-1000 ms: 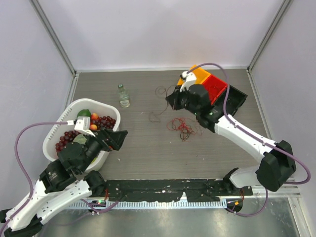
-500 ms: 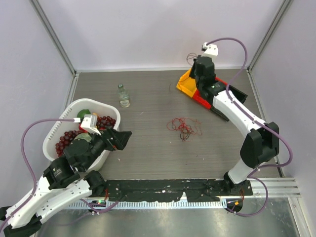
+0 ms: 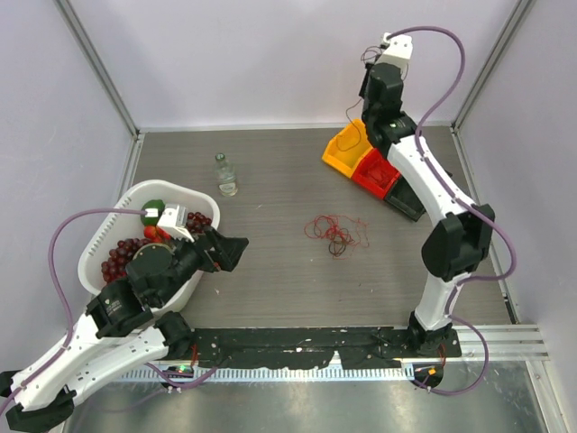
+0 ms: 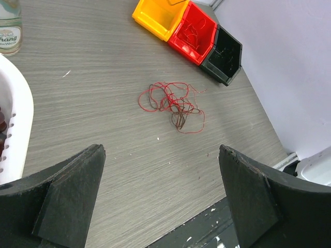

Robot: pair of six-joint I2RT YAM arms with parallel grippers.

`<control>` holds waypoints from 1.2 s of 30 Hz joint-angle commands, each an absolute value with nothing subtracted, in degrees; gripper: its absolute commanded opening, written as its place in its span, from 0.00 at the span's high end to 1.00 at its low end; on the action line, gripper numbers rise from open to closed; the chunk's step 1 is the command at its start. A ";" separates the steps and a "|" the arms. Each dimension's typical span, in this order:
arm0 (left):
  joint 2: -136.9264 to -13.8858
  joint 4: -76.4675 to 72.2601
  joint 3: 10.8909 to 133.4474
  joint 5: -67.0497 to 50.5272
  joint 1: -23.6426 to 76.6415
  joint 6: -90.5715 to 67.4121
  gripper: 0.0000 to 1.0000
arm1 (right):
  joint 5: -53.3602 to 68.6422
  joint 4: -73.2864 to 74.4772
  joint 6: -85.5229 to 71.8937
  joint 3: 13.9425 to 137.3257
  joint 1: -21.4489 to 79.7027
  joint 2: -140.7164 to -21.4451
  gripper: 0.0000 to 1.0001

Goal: Untangle the cables

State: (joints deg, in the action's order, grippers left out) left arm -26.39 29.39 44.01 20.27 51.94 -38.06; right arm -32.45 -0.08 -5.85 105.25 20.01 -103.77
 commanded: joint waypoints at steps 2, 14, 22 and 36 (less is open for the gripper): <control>-26.89 26.80 46.05 19.69 51.68 -37.62 0.05 | -36.82 -3.52 2.02 108.28 19.51 -112.30 0.99; -28.47 26.90 47.11 19.87 51.68 -37.79 0.05 | -36.74 -3.78 2.28 110.65 17.84 -116.46 0.99; -30.06 24.26 46.41 18.90 51.68 -38.06 0.05 | -34.28 -0.81 8.34 111.62 17.58 -118.81 0.99; -32.78 23.91 47.81 17.14 51.68 -38.06 0.05 | -17.85 13.53 -2.10 112.40 17.14 -129.54 0.99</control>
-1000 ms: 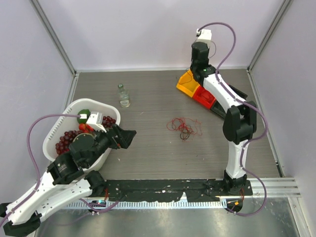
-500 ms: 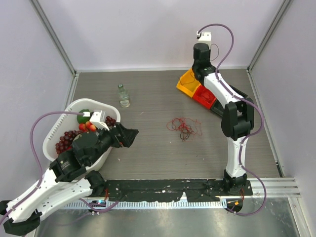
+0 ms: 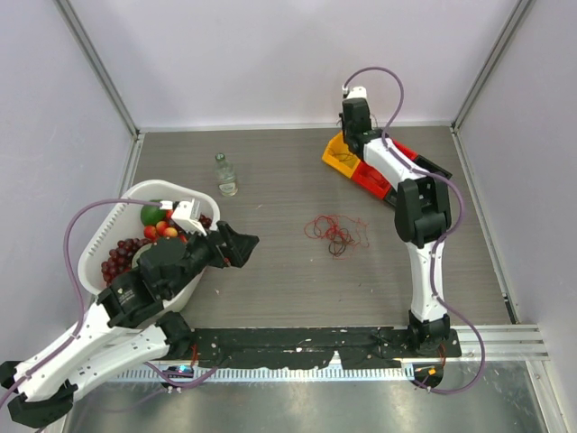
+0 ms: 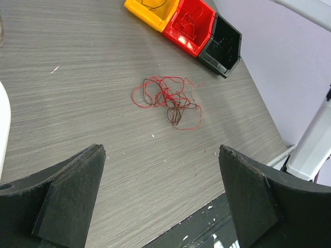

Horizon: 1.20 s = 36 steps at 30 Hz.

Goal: Untangle the cables

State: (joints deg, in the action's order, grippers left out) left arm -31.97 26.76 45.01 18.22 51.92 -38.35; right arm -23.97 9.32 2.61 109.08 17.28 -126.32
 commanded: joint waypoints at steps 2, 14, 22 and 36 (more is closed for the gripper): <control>-33.31 23.91 47.99 16.88 51.68 -38.06 0.05 | -16.18 16.86 -4.03 116.53 16.53 -131.83 0.99; -39.20 24.87 48.78 12.22 51.68 -39.99 0.05 | -17.58 38.84 -9.93 133.86 14.68 -130.36 0.55; -46.75 22.16 47.90 6.08 51.68 -42.10 0.04 | -8.74 34.66 -17.38 107.04 16.25 -110.88 0.53; -80.04 13.20 60.46 -3.78 51.59 -40.34 0.34 | -4.39 15.29 -29.79 45.03 20.39 -69.19 0.55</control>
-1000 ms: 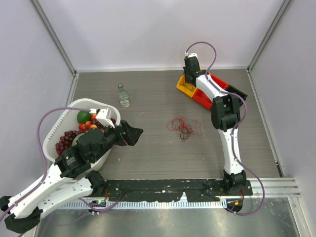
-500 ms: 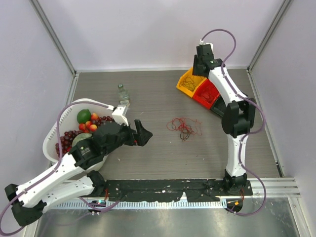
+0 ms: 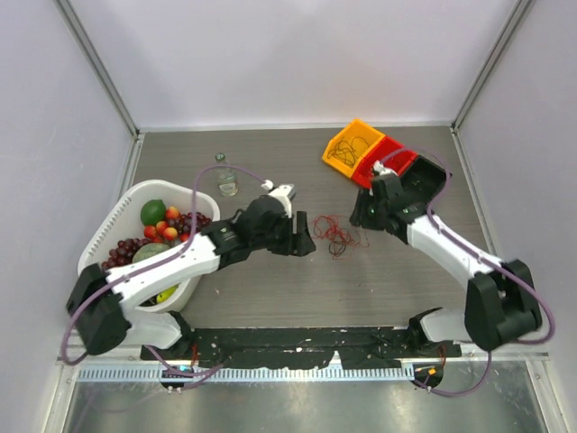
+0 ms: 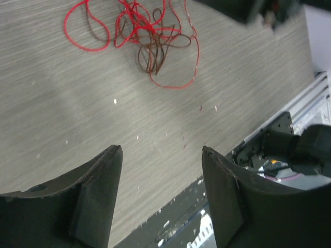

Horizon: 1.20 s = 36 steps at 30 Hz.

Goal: Untangle the cables

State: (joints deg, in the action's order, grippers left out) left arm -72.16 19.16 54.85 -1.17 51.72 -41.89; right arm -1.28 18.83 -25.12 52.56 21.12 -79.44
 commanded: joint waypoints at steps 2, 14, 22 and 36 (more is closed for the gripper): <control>-85.84 11.35 64.23 -3.78 51.59 -39.73 0.26 | -7.29 16.43 -31.89 42.03 20.39 -65.14 0.55; -115.39 18.89 91.75 4.57 51.59 -39.55 0.41 | -7.12 17.05 -36.04 34.81 20.22 -53.62 0.56; -119.01 20.39 93.78 7.82 51.59 -40.35 0.73 | -7.30 17.93 -34.19 34.63 20.21 -51.77 0.56; -91.07 15.38 77.26 -7.10 51.86 -39.29 1.00 | 17.49 -1.64 -34.18 36.65 24.86 -68.80 0.41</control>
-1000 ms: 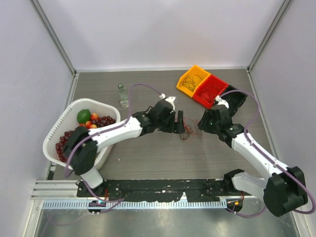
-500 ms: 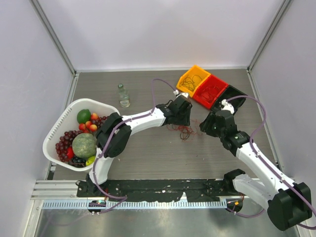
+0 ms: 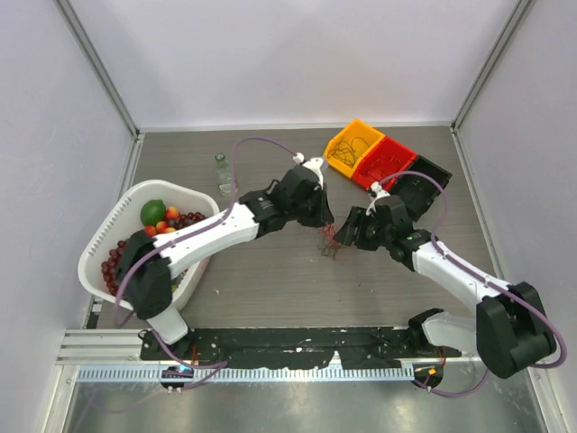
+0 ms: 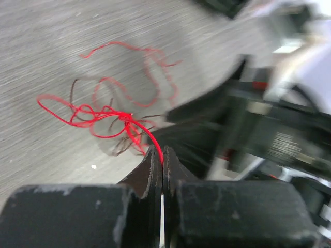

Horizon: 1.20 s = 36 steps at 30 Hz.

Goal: Untangle the cables

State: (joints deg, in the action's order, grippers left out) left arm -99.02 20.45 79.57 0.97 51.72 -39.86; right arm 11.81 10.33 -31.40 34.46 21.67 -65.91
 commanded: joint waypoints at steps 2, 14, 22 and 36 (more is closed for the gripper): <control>-87.56 13.98 76.03 -9.92 51.86 -39.20 1.00 | 17.84 -3.16 -35.15 37.88 27.40 -72.66 0.41; -66.38 26.01 94.55 -18.46 51.86 -25.24 1.00 | 5.72 -3.08 -40.61 38.85 32.61 -83.23 0.51; -56.61 29.35 102.13 -12.06 51.85 -19.08 1.00 | 0.45 -0.35 -39.38 40.78 32.34 -84.46 0.51; -52.91 26.37 90.45 1.76 51.86 -21.09 1.00 | -14.42 14.23 -32.44 43.50 28.74 -74.63 0.47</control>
State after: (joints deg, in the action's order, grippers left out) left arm -51.68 27.77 94.39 -1.06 51.75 -19.31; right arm -10.66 11.66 -36.14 40.88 28.45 -80.03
